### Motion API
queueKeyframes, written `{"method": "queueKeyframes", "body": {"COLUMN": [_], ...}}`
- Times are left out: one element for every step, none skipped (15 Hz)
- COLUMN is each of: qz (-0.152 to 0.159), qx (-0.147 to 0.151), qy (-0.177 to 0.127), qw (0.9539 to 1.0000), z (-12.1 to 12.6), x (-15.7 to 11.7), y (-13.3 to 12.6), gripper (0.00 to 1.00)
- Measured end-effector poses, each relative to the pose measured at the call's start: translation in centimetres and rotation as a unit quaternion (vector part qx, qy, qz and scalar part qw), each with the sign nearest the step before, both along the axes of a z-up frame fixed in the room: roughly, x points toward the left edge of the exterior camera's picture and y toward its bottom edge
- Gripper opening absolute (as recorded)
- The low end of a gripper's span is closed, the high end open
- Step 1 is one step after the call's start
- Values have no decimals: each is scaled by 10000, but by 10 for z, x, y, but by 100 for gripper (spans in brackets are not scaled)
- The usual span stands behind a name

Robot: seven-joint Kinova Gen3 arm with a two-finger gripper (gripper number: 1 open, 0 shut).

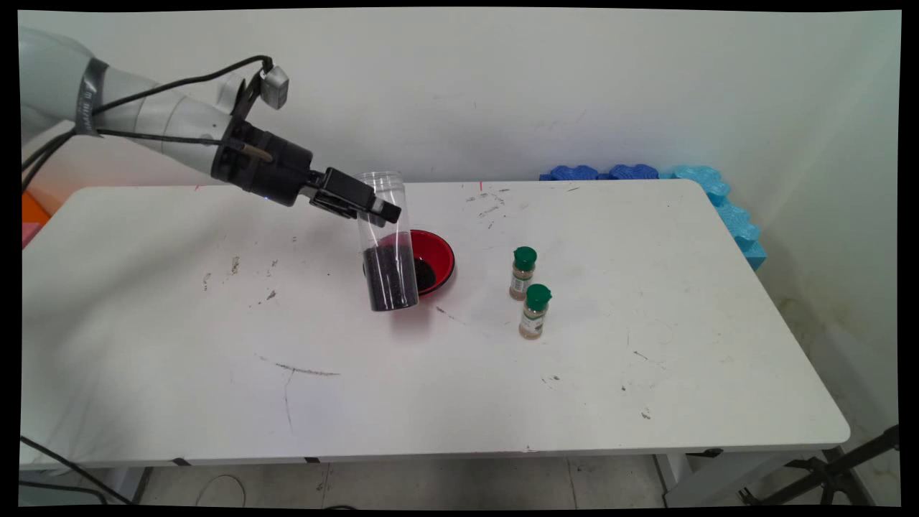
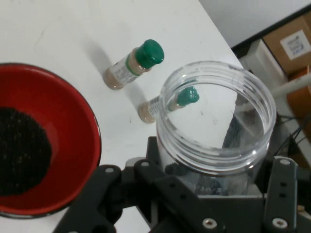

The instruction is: Pour the black seasoning powder in the red bowl

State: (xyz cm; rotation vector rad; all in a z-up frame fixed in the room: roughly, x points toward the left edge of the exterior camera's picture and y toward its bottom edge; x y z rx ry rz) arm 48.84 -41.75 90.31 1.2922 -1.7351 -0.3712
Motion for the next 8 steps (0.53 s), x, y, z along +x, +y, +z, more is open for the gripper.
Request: {"method": "queueKeyframes", "body": {"qz": [88, 179, 268, 346, 399, 474, 522, 593], "qx": [133, 270, 399, 508, 593, 715, 792, 900], "qy": [42, 78, 123, 169, 209, 265, 300, 347], "qw": [9999, 9994, 9988, 9980, 9972, 9960, 9950, 9936], "z": [-2, -5, -7, -9, -10, -12, -13, -14], "x": [0, 1, 2, 2, 2, 2, 3, 3], "y": [-1, -2, -3, -3, -4, -4, -5, -5], "gripper": [0, 0, 0, 0, 0, 0, 0, 0]}}
